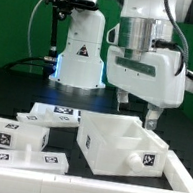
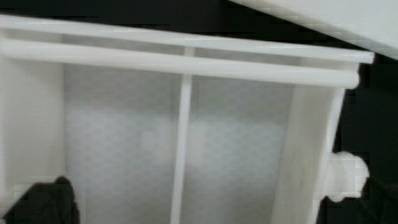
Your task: Assemble cabinet
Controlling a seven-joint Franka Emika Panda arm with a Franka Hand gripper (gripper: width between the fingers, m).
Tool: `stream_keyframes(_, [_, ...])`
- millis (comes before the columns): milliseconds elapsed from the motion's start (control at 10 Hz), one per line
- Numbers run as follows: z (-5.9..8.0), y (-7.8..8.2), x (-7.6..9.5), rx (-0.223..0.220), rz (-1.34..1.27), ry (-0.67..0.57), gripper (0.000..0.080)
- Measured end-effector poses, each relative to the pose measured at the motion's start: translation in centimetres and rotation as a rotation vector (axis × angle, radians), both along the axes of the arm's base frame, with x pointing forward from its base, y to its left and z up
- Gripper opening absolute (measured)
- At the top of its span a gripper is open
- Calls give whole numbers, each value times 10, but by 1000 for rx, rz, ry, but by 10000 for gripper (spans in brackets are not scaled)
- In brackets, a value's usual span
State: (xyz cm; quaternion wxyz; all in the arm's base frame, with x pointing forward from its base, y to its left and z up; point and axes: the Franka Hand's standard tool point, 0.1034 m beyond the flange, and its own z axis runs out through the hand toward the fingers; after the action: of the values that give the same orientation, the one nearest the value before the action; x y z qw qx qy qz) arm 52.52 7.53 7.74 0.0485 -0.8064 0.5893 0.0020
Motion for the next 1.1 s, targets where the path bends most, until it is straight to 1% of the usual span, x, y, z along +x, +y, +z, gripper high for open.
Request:
stream_keyframes(100, [-2, -6, -14, 3, -1, 14, 795])
stream_keyframes(200, [-8, -16, -35, 2, -9, 19, 795])
stream_keyframes(300, [-19, -22, -57, -11, -24, 23, 795])
stream_keyframes(400, [-27, -23, -70, -18, -23, 43, 795])
stream_keyframes(500, [-34, -20, -77, -30, -16, 46, 795])
stream_keyframes(600, [-44, -16, -82, -44, -18, 47, 795])
stream_keyframes(700, [-50, -14, -85, -49, -12, 56, 795])
stream_keyframes(800, [-49, -14, -85, -49, -7, 54, 795])
stream_keyframes(900, [-49, -14, -85, -50, -6, 55, 679])
stream_keyframes(1000, [-50, -14, -85, -50, -5, 56, 543])
stream_keyframes(1100, [-50, -14, -85, -50, -4, 56, 359])
